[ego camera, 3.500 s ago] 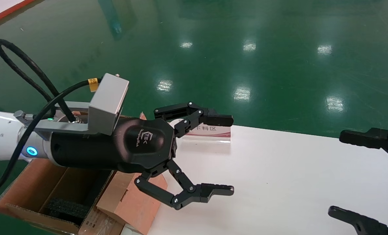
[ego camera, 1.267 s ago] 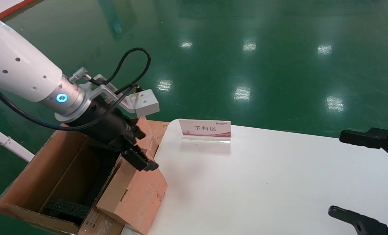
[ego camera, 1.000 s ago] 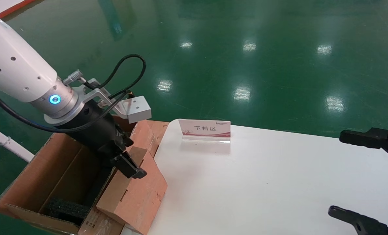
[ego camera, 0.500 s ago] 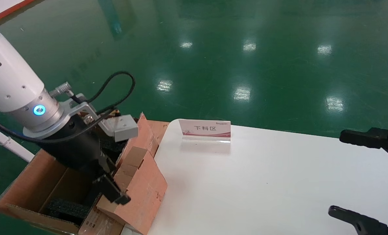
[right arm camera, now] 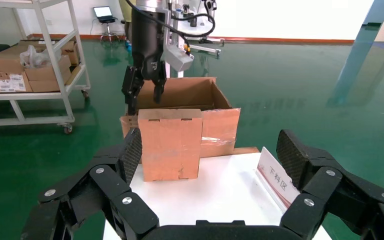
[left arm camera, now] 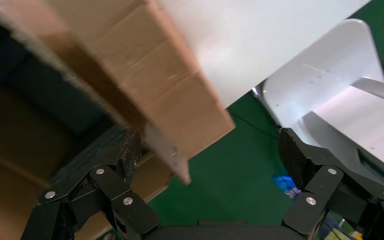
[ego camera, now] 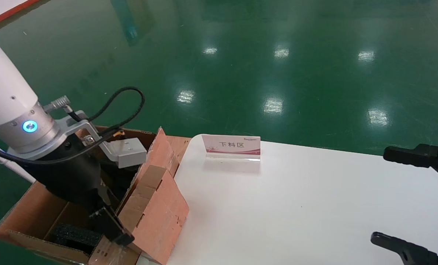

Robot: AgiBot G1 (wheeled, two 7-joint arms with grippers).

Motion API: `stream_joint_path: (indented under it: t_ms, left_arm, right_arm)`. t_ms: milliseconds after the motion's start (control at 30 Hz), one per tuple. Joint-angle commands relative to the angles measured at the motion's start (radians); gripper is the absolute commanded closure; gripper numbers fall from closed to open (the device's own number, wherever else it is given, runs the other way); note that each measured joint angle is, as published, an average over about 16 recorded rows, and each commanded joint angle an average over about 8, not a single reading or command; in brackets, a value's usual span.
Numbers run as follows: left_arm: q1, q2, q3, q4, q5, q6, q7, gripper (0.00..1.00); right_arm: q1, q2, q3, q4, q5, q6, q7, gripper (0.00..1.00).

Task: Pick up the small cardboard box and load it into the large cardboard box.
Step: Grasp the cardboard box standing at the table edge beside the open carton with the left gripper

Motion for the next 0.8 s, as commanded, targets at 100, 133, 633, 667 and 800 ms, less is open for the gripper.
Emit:
stream_joint_path:
  t_ms: [100,133,633,667,800]
  left_arm:
    - [-0.023,0.018,0.047,-0.001,-0.002,-0.009,-0.01,0.0]
    - [-0.021,0.024,0.056,-0.001,-0.004,-0.012,-0.013,0.0]
    - [0.036,0.068,0.12,0.001,0.02,-0.093,-0.06,0.0]
    - [0.039,0.068,0.121,0.001,0.021,-0.099,-0.062,0.0]
    - [0.045,0.064,0.121,0.001,0.023,-0.114,-0.064,0.0]
  right_arm:
    - [0.0,0.0,0.0,0.0,0.0,0.0,0.0,0.0]
    - [0.0,0.0,0.0,0.0,0.0,0.0,0.0,0.0]
    - [0.0,0.001,-0.001,0.0,0.001,0.001,-0.001,0.0]
    - [0.0,0.001,-0.001,0.0,0.001,0.001,-0.001,0.0]
    - [0.0,0.001,-0.002,0.0,0.001,0.001,-0.001,0.0]
